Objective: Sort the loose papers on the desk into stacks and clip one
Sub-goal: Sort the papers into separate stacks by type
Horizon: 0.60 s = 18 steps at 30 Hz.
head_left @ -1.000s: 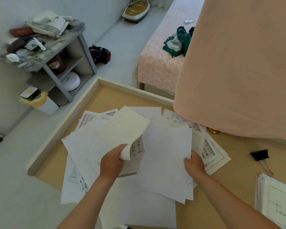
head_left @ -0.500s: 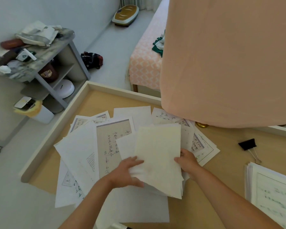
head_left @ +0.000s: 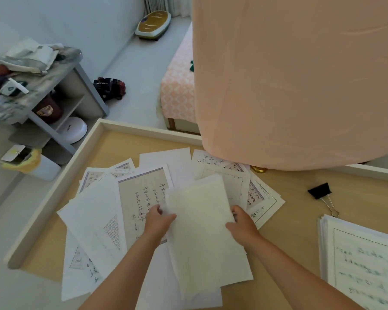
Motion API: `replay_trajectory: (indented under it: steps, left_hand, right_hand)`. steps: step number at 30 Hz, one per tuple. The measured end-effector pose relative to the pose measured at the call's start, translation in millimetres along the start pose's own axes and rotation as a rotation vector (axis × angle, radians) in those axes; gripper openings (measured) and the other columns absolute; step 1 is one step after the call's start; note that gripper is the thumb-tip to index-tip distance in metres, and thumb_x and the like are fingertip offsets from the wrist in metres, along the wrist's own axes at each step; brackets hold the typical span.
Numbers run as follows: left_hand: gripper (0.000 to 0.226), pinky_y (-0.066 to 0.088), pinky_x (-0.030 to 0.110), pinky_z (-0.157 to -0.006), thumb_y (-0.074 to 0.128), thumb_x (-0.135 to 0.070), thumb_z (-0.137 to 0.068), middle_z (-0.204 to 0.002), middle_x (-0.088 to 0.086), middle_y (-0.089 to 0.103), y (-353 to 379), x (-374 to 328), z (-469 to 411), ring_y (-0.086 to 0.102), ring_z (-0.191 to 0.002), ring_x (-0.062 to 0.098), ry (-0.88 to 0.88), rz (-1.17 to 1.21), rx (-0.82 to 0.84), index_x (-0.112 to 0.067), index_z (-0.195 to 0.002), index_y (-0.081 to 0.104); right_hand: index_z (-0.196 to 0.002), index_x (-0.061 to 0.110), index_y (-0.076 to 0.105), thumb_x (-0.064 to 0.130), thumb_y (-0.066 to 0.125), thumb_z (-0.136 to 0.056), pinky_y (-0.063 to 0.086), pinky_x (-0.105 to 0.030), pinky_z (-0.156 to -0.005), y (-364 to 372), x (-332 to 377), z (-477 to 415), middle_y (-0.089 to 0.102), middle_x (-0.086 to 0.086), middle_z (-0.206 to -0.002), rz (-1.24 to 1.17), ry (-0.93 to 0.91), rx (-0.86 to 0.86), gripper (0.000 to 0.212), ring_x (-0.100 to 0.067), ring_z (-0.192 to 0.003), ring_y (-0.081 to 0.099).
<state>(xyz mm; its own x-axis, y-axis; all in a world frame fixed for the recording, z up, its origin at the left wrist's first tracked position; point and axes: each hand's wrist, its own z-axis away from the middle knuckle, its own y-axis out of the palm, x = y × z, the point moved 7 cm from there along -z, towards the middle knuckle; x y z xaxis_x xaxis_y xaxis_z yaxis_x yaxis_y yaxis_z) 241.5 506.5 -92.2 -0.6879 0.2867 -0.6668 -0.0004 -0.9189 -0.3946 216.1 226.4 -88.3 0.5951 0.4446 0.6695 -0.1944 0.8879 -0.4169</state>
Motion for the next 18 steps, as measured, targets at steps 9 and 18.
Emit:
replay_trajectory:
  steps: [9,18]
  left_hand:
    - [0.067,0.037,0.054,-0.105,0.067,-0.029,-0.087,-0.151,0.008,0.037,-53.5,1.6,-16.4,0.03,-0.138,0.033,0.045,-0.483,-0.358,-0.021,-0.147,0.036]
    - [0.096,0.045,0.047,-0.092,0.087,-0.019,-0.068,-0.143,0.019,0.032,-83.9,39.5,-14.8,0.045,-0.121,0.04,-0.229,-0.152,-0.384,-0.008,-0.144,0.029]
  right_hand:
    - [-0.111,0.014,0.061,0.011,0.052,-0.089,0.052,-0.037,-0.084,-28.2,10.7,-27.5,0.066,-0.006,-0.112,0.033,0.053,-0.357,0.024,-0.03,-0.102,0.062]
    - [-0.127,0.02,0.052,0.017,0.048,-0.09,0.056,-0.046,-0.084,-29.8,-0.2,-42.3,0.062,-0.005,-0.12,-0.063,0.264,-0.467,0.038,-0.03,-0.095,0.063]
